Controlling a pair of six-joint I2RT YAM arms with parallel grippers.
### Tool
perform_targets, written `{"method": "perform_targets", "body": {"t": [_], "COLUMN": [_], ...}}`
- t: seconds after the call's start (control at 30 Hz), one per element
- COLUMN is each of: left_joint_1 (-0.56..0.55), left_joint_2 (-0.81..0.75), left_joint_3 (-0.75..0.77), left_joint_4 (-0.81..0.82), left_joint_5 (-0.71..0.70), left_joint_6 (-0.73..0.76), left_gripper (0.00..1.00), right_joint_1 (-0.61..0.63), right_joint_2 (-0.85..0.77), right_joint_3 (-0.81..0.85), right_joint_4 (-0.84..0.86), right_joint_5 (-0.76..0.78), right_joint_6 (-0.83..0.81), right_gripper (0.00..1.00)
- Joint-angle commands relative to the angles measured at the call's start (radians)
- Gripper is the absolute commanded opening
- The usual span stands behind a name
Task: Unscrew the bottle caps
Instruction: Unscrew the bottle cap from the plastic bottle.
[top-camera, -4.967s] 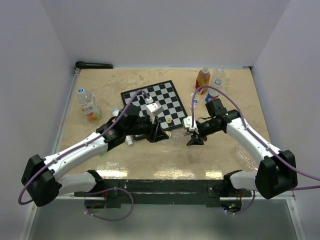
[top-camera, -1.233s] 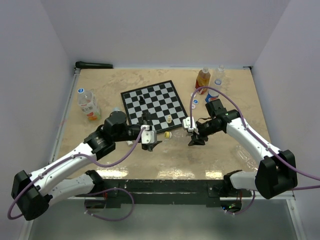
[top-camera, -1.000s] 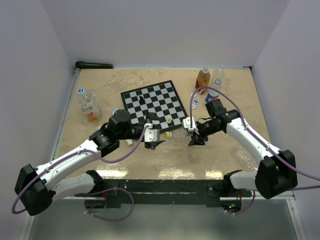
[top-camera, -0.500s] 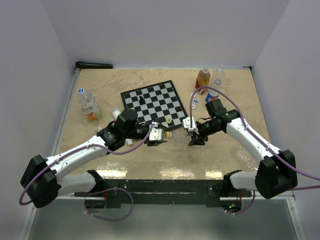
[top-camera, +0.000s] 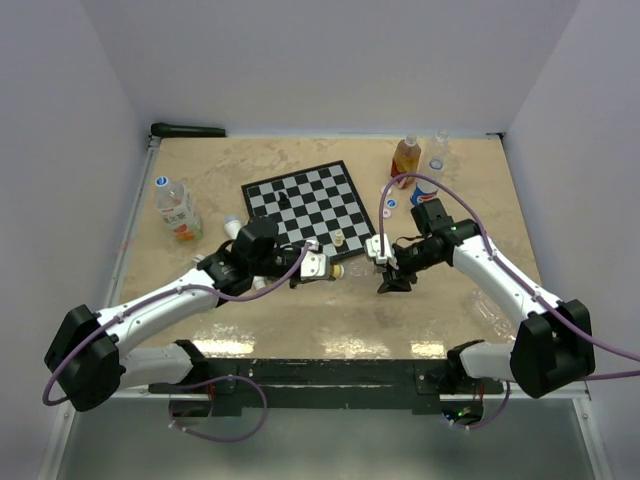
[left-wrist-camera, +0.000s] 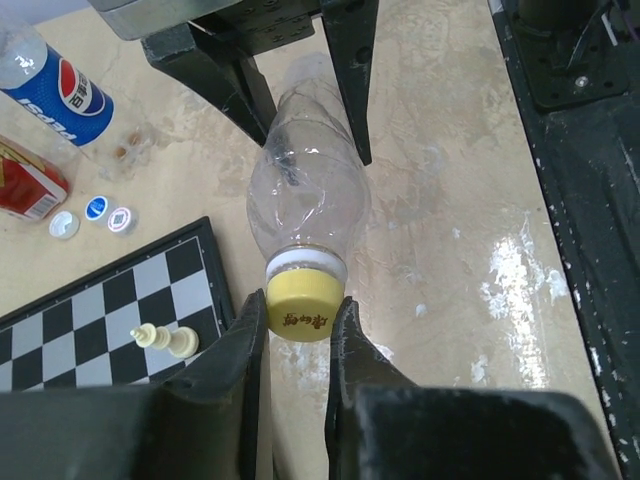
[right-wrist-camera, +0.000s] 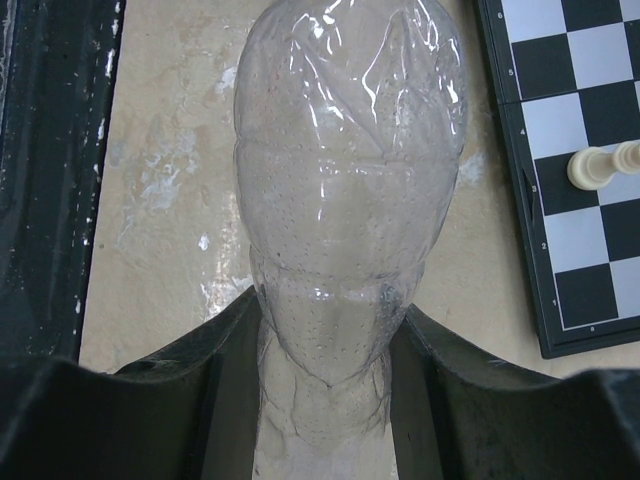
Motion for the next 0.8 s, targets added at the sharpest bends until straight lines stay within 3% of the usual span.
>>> {"method": "perform_targets", "body": {"t": [0.0, 0.1, 0.23, 0.37, 0.57, 0.77], "left_joint_1": [0.0, 0.002, 0.003, 0.005, 0.005, 0.005], "left_joint_2": [-0.006, -0.026, -0.051, -0.107, -0.126, -0.089], "left_joint_3": [0.057, 0.07, 0.105, 0.103, 0.146, 0.149], "left_joint_4": [0.016, 0.016, -0.113, -0.128, -0.164, -0.171], "left_joint_5": [0.059, -0.049, -0.218, -0.322, -0.393, -0.352], "left_joint_6": [-0.133, -0.396, -0.755, -1.02, -1.068, -1.037], "left_gripper": [0.0, 0.0, 0.0, 0.0, 0.0, 0.0], "right_joint_1": [0.006, 0.006, 0.006, 0.008, 0.011, 0.011], "right_joint_2": [0.006, 0.006, 0.008, 0.011, 0.006, 0.0], "right_joint_3": [0.009, 0.007, 0.007, 0.009, 0.009, 0.005], "right_joint_4": [0.014, 0.016, 0.017, 0.017, 0.017, 0.02], "right_joint_5": [-0.018, -0.016, -0.015, -0.018, -0.018, -0.015], "right_joint_6": [0.011, 0.013, 0.013, 0.013, 0.016, 0.018], "right_gripper": [0.01, 0.01, 0.01, 0.01, 0.01, 0.01]}}
